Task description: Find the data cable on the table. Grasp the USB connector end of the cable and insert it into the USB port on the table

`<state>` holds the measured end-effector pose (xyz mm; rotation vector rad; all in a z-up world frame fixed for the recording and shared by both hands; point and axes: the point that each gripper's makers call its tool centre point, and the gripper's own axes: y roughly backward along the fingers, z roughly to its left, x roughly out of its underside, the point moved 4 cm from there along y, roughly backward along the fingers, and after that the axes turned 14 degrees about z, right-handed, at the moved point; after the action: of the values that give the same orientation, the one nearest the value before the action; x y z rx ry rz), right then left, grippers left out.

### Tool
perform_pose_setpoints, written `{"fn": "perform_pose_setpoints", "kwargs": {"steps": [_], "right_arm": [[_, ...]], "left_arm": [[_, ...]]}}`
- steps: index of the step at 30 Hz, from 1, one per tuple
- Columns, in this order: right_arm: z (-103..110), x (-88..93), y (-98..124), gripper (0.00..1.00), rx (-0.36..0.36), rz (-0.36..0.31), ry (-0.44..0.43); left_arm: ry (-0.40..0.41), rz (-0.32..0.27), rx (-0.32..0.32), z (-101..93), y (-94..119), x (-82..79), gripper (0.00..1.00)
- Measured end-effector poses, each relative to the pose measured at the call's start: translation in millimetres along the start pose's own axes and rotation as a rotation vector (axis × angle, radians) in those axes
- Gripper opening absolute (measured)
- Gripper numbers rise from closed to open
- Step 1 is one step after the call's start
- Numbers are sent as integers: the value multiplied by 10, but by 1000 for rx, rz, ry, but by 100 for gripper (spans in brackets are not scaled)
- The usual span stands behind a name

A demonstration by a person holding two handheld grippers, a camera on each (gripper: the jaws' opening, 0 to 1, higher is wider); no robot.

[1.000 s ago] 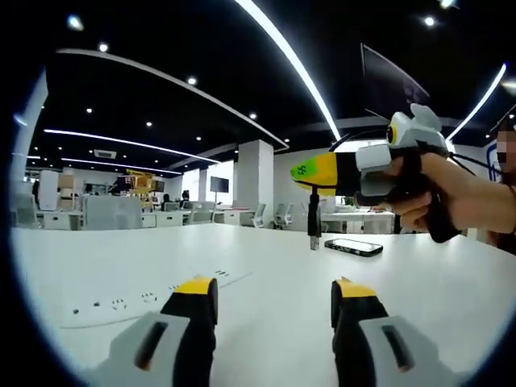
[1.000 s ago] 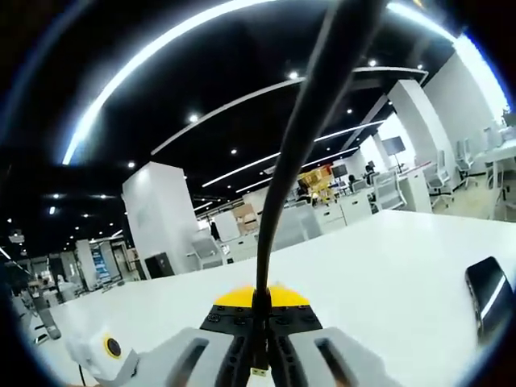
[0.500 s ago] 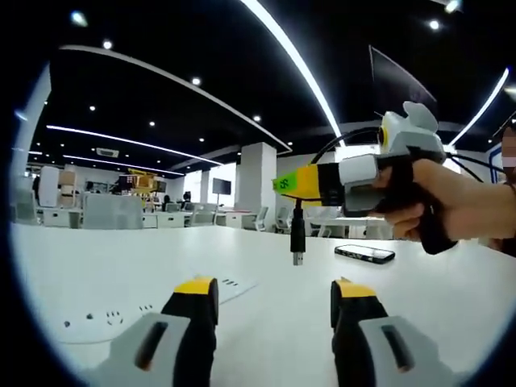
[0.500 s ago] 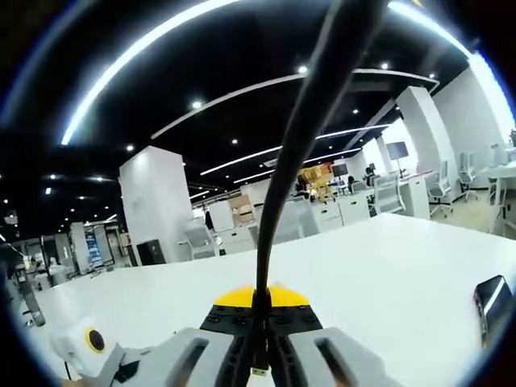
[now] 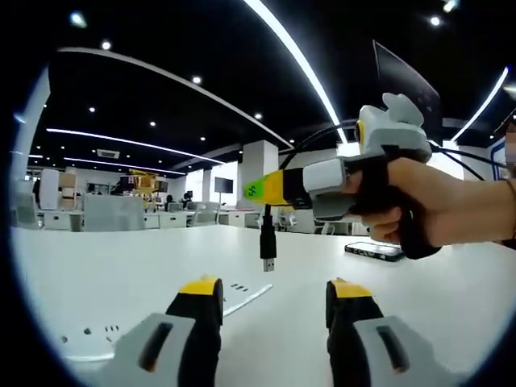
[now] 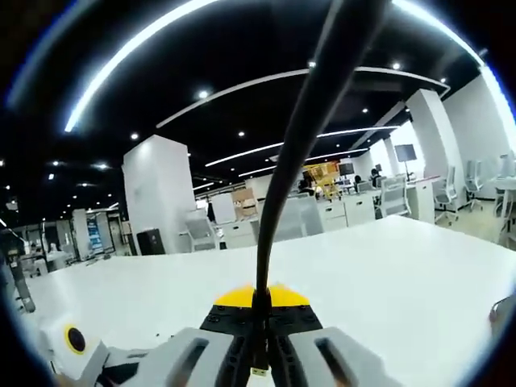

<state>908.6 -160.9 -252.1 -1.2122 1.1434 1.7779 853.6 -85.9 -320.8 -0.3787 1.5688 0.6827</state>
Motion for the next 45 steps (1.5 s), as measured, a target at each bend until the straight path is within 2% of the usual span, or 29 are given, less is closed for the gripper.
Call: {"fn": "perform_pose_setpoints", "kwargs": {"steps": [3, 7, 10, 17, 22, 32, 45], "right_arm": [[-46, 17, -97, 5, -9, -1, 12], [-95, 68, -210, 5, -11, 6, 46], [-131, 132, -243, 5, -7, 13, 76], [-237, 163, -392, 5, -17, -1, 64], [-243, 198, -499, 5, -19, 22, 115], [-330, 228, -543, 5, -16, 17, 127], [-327, 274, -584, 5, -26, 25, 133]], "left_arm": [[-4, 1, 0, 18, -19, -3, 47], [7, -3, -6, 34, -19, -8, 55], [0, 1, -8, 27, -24, -2, 55], [2, 0, -11, 46, -36, -3, 56], [2, 0, -18, 62, -53, -1, 56], [4, 2, -25, 86, -77, 1, 56], [6, 1, -29, 88, -86, 7, 56]]}}
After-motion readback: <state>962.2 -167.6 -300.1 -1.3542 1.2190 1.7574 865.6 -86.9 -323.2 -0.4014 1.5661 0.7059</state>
